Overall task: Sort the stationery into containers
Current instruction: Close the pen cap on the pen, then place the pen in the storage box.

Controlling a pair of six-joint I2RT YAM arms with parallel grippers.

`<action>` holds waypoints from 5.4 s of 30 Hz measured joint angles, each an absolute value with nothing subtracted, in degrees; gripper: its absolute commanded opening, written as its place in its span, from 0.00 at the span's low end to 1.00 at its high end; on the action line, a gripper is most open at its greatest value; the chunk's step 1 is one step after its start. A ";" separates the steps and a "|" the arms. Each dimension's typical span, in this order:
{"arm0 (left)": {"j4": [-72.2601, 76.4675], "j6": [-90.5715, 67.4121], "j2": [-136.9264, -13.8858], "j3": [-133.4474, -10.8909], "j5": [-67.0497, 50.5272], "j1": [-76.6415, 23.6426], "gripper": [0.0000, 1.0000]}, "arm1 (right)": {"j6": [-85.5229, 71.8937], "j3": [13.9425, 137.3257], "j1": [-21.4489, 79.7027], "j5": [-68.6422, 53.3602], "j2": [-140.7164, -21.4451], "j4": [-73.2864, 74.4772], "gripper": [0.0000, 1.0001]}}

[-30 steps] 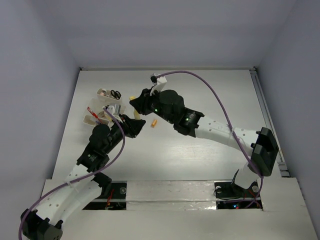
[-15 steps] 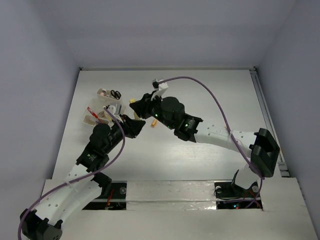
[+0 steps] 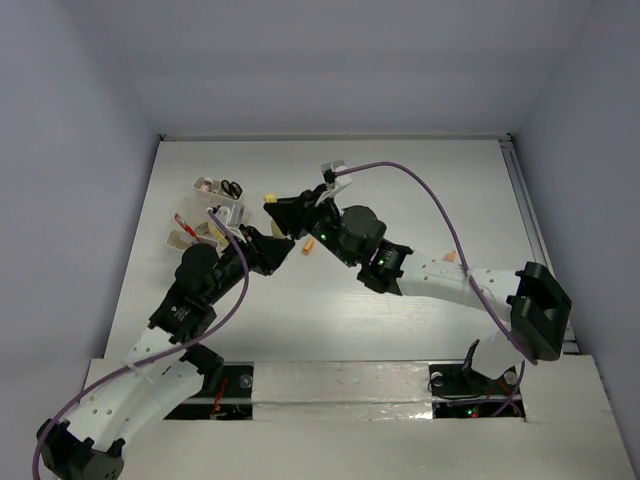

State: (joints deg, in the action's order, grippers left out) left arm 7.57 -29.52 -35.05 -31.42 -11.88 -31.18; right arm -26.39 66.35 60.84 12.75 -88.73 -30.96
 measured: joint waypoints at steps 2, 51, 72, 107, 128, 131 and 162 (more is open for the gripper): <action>7.75 -29.71 -35.31 -31.59 -12.05 -31.18 0.00 | -26.17 66.00 60.86 12.97 -88.71 -31.86 0.00; -15.38 -22.65 -38.30 -45.78 -11.49 -32.05 0.00 | -35.86 58.37 64.84 17.54 -86.02 -37.08 0.00; -18.28 -19.46 -38.15 -49.32 -11.05 -31.66 0.65 | -36.36 63.11 62.98 12.53 -86.67 -31.27 0.00; -6.04 -11.81 -21.78 -52.34 3.51 -28.62 0.99 | -21.58 146.63 59.75 -23.86 -150.52 -18.83 0.00; -16.16 -18.15 -32.08 -68.31 7.18 -23.92 0.99 | -17.28 115.09 60.80 -25.56 -135.48 -31.99 0.00; -19.16 -19.03 -33.69 -72.01 10.13 -23.92 0.99 | -16.21 106.65 60.53 -26.04 -127.72 -35.20 0.00; -36.38 -29.89 -37.80 -65.87 5.32 -23.88 0.41 | -10.72 76.77 58.39 -30.55 -104.38 -44.69 0.00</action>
State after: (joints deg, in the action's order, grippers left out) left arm -36.38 -29.89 -37.80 -65.87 5.32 -23.88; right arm -10.72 76.77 58.39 -30.55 -104.38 -44.69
